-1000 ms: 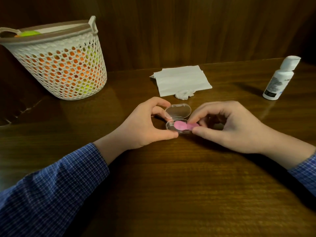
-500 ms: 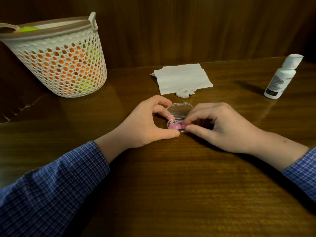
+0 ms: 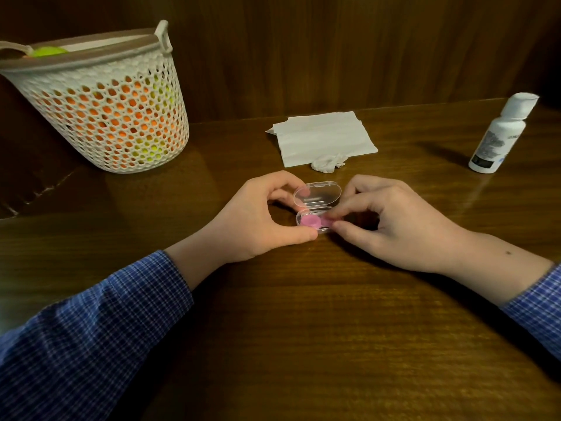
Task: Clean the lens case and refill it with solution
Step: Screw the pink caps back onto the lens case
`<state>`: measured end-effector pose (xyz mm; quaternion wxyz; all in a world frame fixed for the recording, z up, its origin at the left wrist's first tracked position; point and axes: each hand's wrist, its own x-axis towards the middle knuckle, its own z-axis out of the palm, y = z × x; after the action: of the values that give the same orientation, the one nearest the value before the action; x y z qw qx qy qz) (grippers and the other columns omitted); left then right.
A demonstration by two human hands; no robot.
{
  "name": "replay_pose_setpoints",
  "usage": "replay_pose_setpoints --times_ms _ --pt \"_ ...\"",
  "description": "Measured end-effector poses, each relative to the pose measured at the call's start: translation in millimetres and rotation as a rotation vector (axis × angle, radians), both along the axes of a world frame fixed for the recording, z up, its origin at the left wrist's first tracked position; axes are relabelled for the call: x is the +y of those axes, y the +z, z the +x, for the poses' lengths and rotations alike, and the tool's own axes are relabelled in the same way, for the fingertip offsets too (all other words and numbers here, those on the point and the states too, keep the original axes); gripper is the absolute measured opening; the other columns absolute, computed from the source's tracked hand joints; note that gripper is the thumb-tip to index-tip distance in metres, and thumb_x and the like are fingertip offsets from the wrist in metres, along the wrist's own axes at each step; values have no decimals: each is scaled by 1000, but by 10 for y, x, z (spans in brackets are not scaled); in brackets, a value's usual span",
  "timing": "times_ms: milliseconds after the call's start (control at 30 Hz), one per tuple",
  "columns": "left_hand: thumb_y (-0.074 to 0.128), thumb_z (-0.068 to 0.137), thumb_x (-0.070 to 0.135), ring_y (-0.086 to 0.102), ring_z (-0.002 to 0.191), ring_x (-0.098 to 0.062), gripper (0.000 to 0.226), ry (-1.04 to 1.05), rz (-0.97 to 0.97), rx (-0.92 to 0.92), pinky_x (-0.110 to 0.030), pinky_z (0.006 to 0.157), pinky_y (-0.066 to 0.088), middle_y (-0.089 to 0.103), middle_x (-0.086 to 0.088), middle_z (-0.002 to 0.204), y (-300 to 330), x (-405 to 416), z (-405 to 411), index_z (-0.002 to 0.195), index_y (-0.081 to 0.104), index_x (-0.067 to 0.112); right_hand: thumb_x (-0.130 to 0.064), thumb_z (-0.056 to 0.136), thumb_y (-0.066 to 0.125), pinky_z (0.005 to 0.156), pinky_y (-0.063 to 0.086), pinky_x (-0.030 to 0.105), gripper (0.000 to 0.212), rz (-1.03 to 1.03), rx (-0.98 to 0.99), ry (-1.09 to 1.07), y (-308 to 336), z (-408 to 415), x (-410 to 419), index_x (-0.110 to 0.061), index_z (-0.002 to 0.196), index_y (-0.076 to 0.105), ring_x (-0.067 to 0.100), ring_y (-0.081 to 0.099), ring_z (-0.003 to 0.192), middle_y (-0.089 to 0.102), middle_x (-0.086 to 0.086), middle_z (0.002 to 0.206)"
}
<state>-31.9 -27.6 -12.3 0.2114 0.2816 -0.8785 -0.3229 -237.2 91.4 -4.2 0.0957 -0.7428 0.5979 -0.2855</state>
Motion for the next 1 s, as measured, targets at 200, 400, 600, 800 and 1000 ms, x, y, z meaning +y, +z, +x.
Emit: replay_pose_setpoints --times_ms 200,400,600,800,1000 --pt "90 72 37 63 106 11 54 2 -6 11 0 86 45 69 23 106 15 15 1 117 62 37 -33 89 68 80 59 36 29 -21 57 17 10 2 17 -29 116 77 7 62 92 64 -12 99" --pt "90 72 33 65 106 8 55 -8 5 22 -4 87 47 71 18 108 20 17 10 121 63 31 -43 85 63 77 60 35 33 -17 51 17 27 6 33 -29 110 79 6 64 90 67 -13 98" --pt "89 74 32 64 105 7 53 -25 -2 29 -4 84 48 69 19 109 24 25 10 121 64 28 -44 85 64 78 59 33 35 -8 55 20 9 5 17 -28 112 79 6 64 90 66 -13 98" --pt "84 79 33 62 105 6 41 -33 -56 12 -7 89 47 69 19 106 23 45 18 116 66 30 -34 86 68 73 56 23 13 -161 -269 -128 1 -76 7 -25 93 73 7 65 86 69 -13 91" --pt "80 84 33 61 109 1 35 -39 -164 -17 -19 93 52 67 19 112 45 87 26 117 70 31 -40 89 63 88 56 25 28 -34 -197 -35 -7 -37 -24 -26 108 76 4 63 105 68 -12 110"
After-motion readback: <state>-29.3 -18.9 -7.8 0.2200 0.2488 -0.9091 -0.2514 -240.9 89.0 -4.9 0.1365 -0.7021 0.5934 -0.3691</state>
